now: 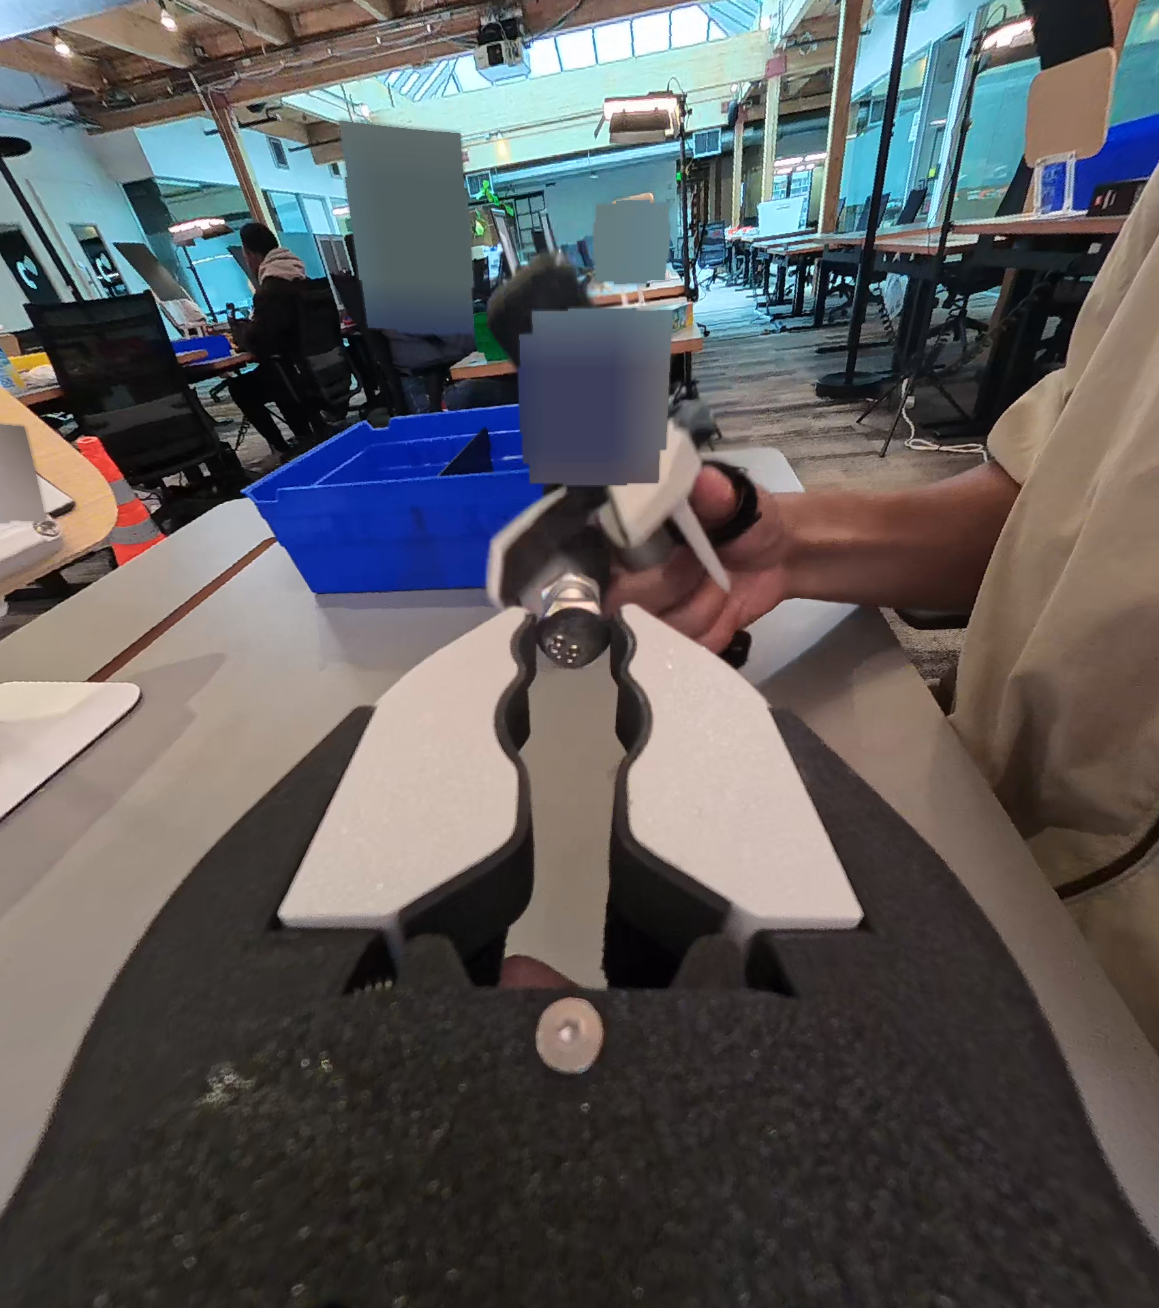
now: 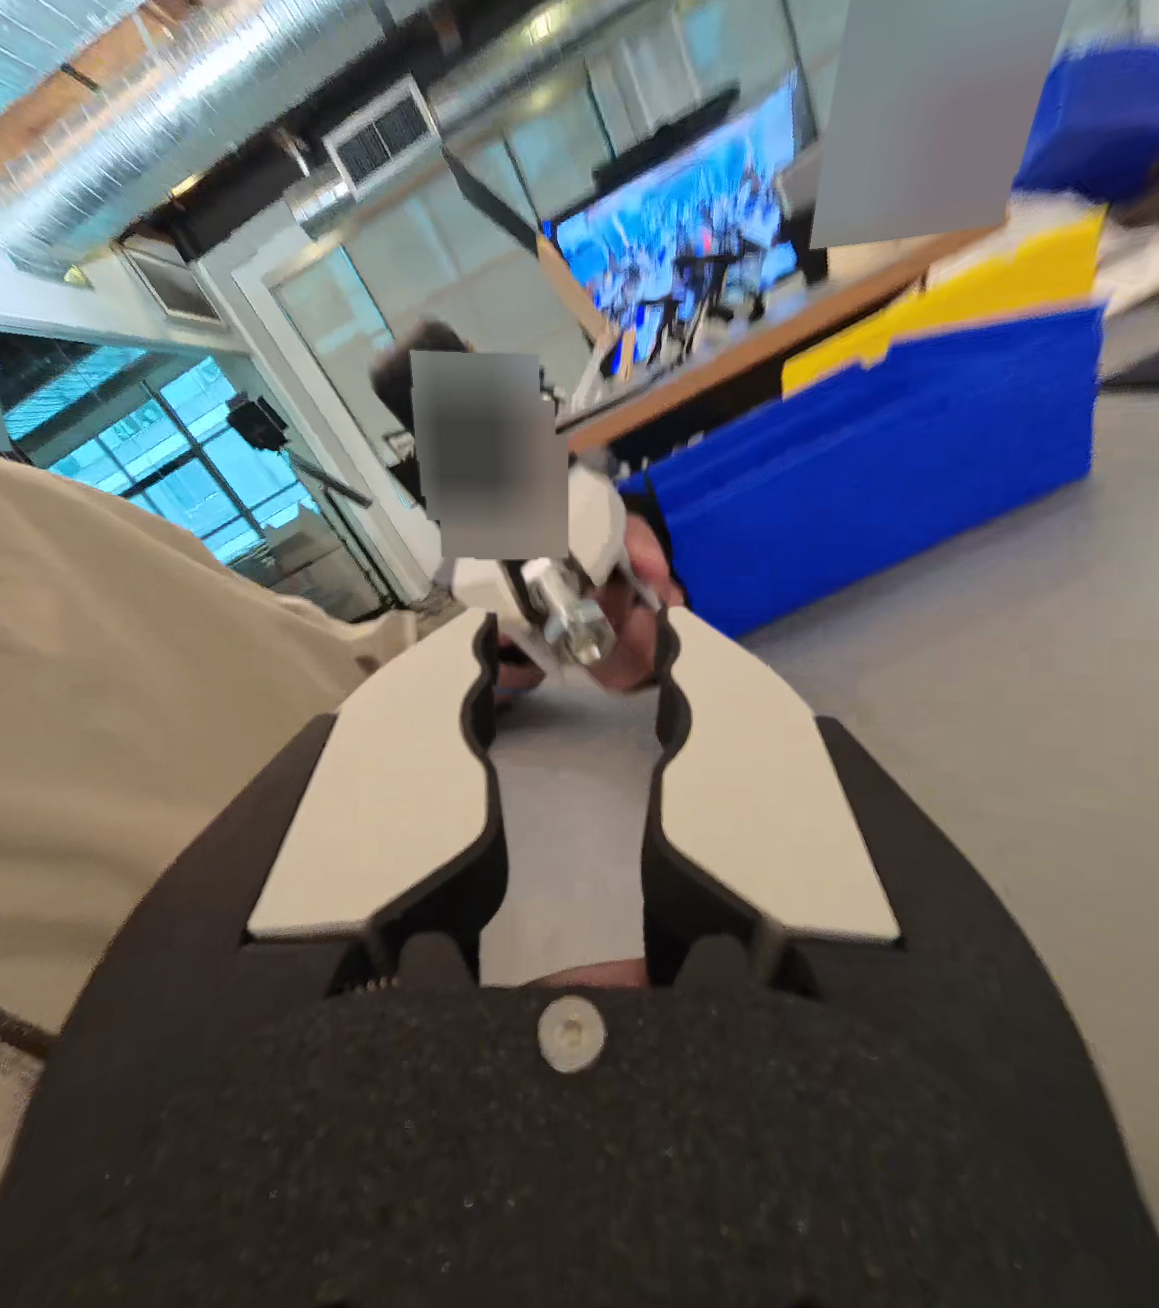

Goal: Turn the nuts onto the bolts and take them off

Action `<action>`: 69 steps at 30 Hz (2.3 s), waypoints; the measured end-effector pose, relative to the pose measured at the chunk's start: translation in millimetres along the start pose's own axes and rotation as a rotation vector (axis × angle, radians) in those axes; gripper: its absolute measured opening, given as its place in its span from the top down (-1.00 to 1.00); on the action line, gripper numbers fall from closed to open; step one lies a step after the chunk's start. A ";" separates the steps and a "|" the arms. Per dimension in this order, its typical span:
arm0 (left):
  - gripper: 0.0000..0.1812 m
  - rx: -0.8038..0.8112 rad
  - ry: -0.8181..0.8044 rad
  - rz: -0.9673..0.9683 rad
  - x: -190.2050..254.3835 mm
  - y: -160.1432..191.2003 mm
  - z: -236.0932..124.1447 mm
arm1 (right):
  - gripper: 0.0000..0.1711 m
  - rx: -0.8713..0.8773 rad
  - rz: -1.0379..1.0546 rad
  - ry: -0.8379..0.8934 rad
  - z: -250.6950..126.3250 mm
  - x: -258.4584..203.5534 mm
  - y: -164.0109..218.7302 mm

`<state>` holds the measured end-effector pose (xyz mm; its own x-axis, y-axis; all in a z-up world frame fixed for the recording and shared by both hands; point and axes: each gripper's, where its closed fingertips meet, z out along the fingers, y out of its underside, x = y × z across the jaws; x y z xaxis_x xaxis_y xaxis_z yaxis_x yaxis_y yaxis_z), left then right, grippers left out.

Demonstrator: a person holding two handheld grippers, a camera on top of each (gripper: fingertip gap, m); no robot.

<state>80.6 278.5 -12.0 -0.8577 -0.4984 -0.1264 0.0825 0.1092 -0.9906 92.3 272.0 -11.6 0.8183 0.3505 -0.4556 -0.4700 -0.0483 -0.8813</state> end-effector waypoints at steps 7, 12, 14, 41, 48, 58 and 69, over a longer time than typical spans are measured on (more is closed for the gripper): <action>0.79 -0.001 0.002 -0.002 0.4 0.4 -0.2 | 0.56 0.047 -0.032 -0.047 5.9 -14.4 -8.5; 0.79 0.006 0.003 -0.001 0.3 -1.5 -1.0 | 0.51 -0.019 0.077 -0.030 3.8 -0.1 7.7; 0.79 0.004 0.006 0.000 0.5 -1.6 -1.3 | 0.56 -0.057 0.128 -0.079 9.5 -5.3 18.6; 0.85 -0.194 -0.085 0.187 -3.0 34.4 8.6 | 0.78 -0.416 -0.254 0.297 3.7 20.2 33.3; 0.90 -0.214 -0.045 0.116 -1.0 35.2 8.9 | 0.78 -0.440 -0.327 0.292 5.1 19.5 32.3; 0.90 -0.025 0.234 -0.259 23.2 8.7 7.0 | 0.79 -0.398 -0.541 0.022 11.9 -15.8 19.6; 0.90 0.041 0.138 -0.312 0.8 8.9 6.3 | 0.58 -0.194 -0.212 0.141 17.8 7.0 3.0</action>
<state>83.8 273.7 -21.2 -0.9052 -0.3808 0.1886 -0.1766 -0.0665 -0.9820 90.7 290.9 -15.2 0.9355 0.2389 -0.2604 -0.2237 -0.1701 -0.9597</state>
